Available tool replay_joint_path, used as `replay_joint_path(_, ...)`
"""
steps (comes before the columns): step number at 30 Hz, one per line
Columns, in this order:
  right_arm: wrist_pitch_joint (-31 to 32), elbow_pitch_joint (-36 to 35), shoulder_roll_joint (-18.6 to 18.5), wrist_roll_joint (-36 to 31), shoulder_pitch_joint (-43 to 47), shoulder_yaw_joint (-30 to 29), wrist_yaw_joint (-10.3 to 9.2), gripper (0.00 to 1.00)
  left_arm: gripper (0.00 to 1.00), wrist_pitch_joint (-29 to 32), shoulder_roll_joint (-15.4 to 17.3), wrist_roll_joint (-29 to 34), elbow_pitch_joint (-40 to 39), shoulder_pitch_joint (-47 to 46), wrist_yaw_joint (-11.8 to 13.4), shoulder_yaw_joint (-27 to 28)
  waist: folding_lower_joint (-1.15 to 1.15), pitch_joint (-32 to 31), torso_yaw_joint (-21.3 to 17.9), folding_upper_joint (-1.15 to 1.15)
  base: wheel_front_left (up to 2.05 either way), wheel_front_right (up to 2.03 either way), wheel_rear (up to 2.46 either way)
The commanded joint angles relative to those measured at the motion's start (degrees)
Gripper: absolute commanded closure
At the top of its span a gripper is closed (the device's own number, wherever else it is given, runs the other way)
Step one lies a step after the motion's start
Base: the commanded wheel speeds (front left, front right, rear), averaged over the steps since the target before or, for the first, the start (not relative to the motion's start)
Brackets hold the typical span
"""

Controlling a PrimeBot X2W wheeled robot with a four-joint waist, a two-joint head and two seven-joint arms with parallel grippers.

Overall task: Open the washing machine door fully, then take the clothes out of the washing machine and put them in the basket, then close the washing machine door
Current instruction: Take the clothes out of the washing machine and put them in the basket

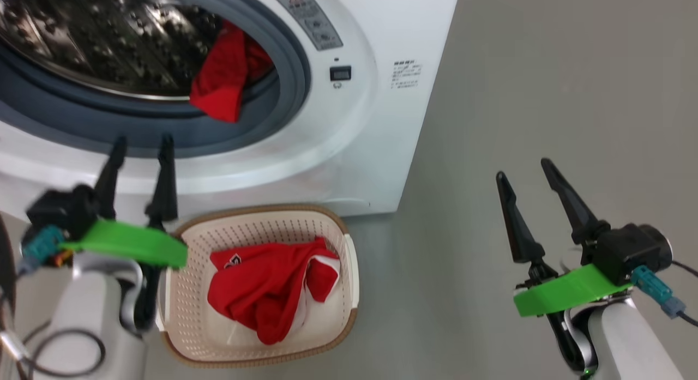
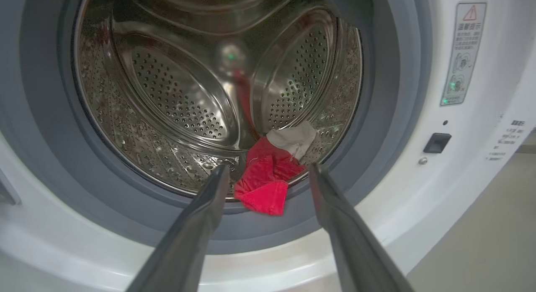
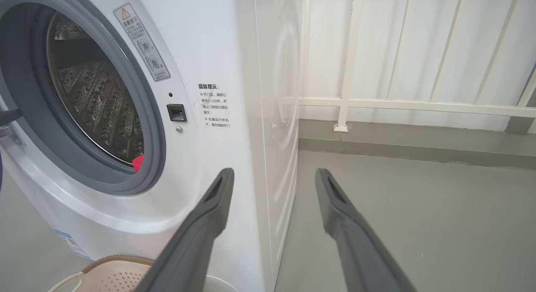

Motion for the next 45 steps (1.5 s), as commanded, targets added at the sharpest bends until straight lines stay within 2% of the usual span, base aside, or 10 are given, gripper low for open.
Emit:
replay_joint_path(1, -0.36, -1.71, 0.10, -0.27, -1.44, 1.43, 0.43, 0.00, 0.00, -0.52, 1.48, -0.37, -0.71, -2.28, -0.30, 2.13, 0.00, 3.15, -0.11, 0.00, 0.00, 0.00, 0.00)
replay_joint_path(9, -0.36, -2.37, 0.10, -1.39, -4.22, 1.67, 0.43, 0.00, 0.00, -0.52, 0.17, -0.36, 6.91, -13.58, -0.30, 1.60, 0.00, 8.99, -0.50, 0.00, 0.00, 0.00, 0.00)
replay_joint_path(16, -0.36, -3.01, 0.10, -2.33, -6.56, 1.99, 0.43, 0.00, 0.00, -0.47, -0.76, -4.52, 17.63, -24.40, -0.30, 1.90, 0.00, 13.35, -0.90, 0.00, 0.00, 0.00, 0.00)
replay_joint_path(24, -0.36, -3.26, 0.10, -2.66, -8.07, 2.19, 0.43, 0.00, 0.00, 7.75, -0.27, -9.96, 28.64, -34.22, -0.30, -1.72, 0.00, 16.57, -1.54, 0.00, 0.00, 0.00, 0.00)
replay_joint_path(33, -0.36, -3.11, 0.10, -2.24, -8.89, 3.16, 0.43, 0.00, 0.00, 14.11, 2.52, -8.74, 36.85, -39.52, -0.05, -5.98, 0.00, 17.70, -2.34, 0.00, 0.00, 0.00, 0.00)
replay_joint_path(44, -0.36, -2.65, 0.10, -1.04, -9.78, 4.65, 0.43, 0.00, 0.00, 13.60, 3.63, -8.08, 41.04, -41.92, 0.10, -7.50, 0.00, 18.48, -3.79, 0.00, 0.00, 0.00, 0.00)
replay_joint_path(45, -0.36, -2.64, 0.10, -1.00, -9.79, 4.58, 0.43, 0.00, 0.04, 13.44, 3.67, -8.01, 41.27, -42.05, 0.11, -7.65, 0.00, 18.52, -3.86, 0.00, 0.00, 0.00, 0.00)
